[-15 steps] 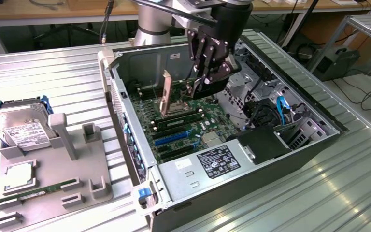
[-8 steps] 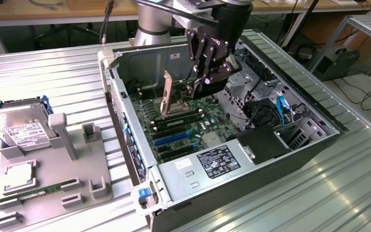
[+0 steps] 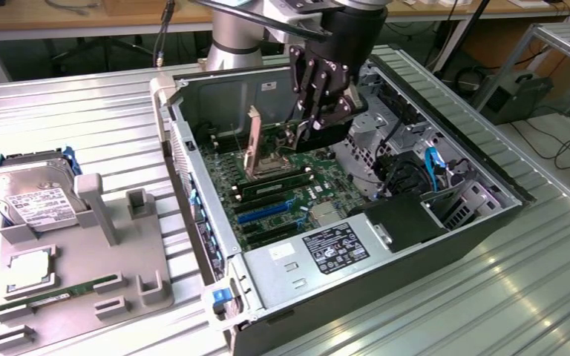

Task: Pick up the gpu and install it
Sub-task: 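Insert the gpu into the slot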

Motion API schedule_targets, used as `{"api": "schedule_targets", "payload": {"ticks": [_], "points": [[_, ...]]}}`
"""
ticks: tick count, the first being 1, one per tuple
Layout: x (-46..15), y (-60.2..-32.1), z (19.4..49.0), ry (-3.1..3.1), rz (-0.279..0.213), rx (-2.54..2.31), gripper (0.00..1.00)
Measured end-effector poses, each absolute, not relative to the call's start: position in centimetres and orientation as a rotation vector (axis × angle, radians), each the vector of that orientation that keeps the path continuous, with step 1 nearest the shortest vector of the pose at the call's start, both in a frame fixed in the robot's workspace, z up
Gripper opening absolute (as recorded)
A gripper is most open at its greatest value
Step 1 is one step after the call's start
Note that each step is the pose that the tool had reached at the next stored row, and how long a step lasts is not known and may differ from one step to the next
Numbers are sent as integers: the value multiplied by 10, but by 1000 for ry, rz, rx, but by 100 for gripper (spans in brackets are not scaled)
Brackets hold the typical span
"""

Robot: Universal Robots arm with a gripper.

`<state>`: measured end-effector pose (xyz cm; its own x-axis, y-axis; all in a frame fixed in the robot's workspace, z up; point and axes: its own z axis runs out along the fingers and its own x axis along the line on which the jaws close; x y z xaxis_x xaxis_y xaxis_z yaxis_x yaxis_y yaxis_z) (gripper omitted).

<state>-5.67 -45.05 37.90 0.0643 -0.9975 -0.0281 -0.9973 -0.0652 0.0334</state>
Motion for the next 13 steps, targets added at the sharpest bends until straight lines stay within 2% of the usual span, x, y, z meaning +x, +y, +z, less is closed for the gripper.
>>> {"api": "schedule_targets", "payload": {"ticks": [13], "points": [[-57, -450, 377, -2243, -71, 2197, 26]]}}
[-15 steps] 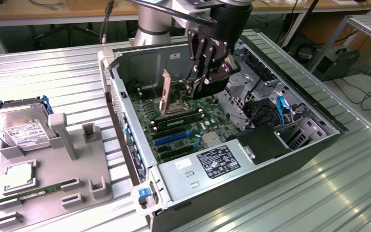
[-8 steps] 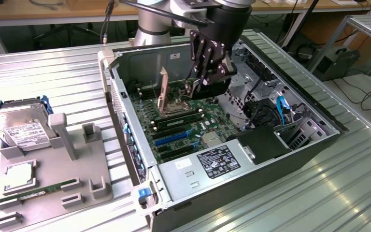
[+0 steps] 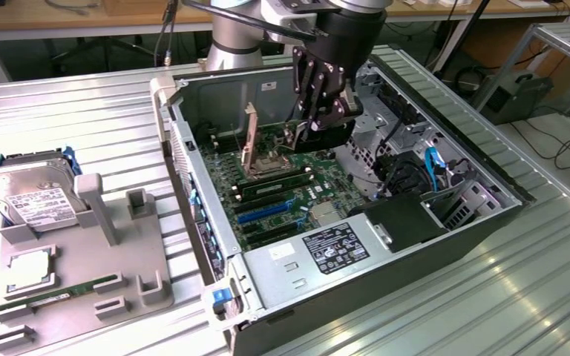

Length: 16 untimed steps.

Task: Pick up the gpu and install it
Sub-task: 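Insert the gpu into the slot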

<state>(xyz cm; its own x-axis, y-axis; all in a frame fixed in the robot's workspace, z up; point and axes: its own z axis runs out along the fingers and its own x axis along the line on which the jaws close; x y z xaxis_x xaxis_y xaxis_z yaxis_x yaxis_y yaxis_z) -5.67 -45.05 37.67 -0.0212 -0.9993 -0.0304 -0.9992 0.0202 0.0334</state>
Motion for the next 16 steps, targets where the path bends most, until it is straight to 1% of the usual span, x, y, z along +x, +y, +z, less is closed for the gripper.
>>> {"api": "schedule_targets", "payload": {"ticks": [8, 16], "points": [[-57, -451, 376, -2243, -71, 2197, 26], [-57, -452, 370, -2243, -71, 2197, 26]]}}
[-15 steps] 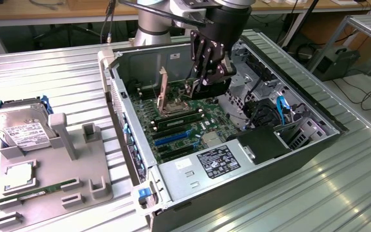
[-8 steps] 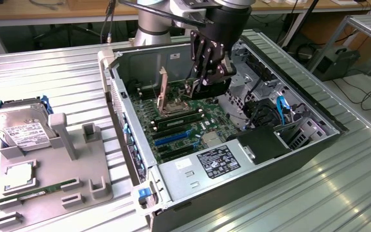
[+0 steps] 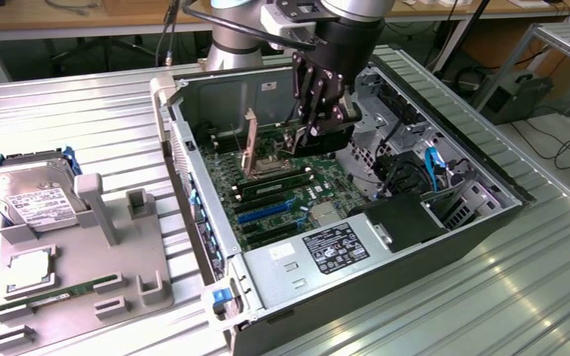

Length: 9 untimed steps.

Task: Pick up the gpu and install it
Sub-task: 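Insert the gpu into the slot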

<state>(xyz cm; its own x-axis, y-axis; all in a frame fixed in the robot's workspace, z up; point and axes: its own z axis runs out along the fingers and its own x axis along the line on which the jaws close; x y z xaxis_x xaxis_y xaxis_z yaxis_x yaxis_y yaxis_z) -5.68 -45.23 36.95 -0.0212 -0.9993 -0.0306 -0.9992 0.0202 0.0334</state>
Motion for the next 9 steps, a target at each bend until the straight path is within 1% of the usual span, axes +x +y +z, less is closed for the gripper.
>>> {"api": "schedule_targets", "payload": {"ticks": [9], "points": [[-57, -455, 363, -2243, -71, 2197, 26]]}}
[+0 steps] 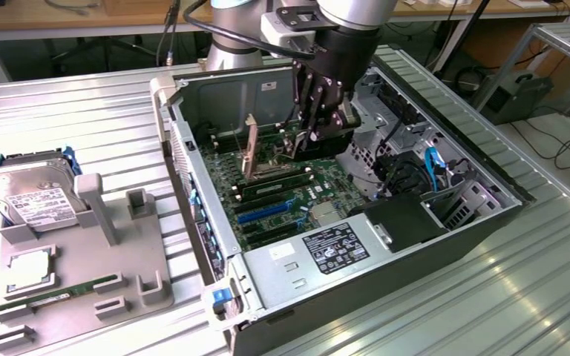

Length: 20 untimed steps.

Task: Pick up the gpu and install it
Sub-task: 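Insert the gpu into the slot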

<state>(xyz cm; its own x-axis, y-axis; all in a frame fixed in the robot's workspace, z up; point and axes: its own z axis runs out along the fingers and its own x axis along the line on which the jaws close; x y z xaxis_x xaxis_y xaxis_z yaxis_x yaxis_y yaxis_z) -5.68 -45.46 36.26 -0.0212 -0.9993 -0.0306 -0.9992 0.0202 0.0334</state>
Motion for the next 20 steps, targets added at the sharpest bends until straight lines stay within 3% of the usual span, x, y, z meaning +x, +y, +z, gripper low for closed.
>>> {"api": "schedule_targets", "payload": {"ticks": [2, 20], "points": [[-57, -459, 349, -2243, -71, 2197, 26], [-57, -467, 337, -2243, -71, 2197, 26]]}}
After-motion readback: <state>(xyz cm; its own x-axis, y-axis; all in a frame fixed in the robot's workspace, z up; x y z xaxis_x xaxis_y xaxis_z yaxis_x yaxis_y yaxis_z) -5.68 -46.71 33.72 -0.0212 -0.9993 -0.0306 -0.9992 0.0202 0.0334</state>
